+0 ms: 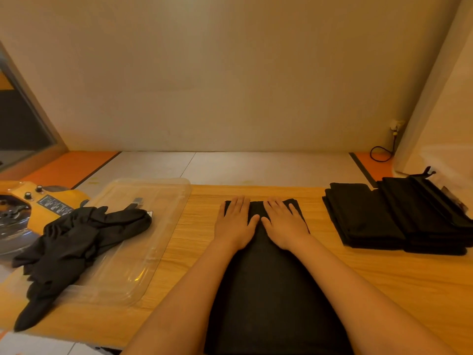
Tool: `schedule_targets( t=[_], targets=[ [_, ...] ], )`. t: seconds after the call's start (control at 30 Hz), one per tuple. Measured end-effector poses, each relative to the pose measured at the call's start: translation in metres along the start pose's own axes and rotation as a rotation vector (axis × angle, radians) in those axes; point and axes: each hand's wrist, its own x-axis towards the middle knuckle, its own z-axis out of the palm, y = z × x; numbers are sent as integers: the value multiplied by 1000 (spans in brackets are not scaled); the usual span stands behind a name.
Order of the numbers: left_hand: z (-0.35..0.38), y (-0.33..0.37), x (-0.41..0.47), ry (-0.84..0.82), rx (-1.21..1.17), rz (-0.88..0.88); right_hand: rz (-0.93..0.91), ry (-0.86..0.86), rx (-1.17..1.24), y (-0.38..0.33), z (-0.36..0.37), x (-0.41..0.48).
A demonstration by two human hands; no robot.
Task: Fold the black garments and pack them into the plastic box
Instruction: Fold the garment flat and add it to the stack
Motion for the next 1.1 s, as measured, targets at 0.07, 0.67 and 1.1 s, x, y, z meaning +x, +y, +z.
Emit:
schedule_targets(
  t=[0.07, 0.67, 1.1],
  targets=[
    [5, -7, 4, -5, -29, -31, 23, -5, -2, 7, 5, 8],
    [-6, -22, 1, -73, 94, -71, 208, -8, -16, 36, -9, -6],
    [16, 28, -147, 0, -7, -16, -22, 69, 5, -8, 19, -137]
  ],
)
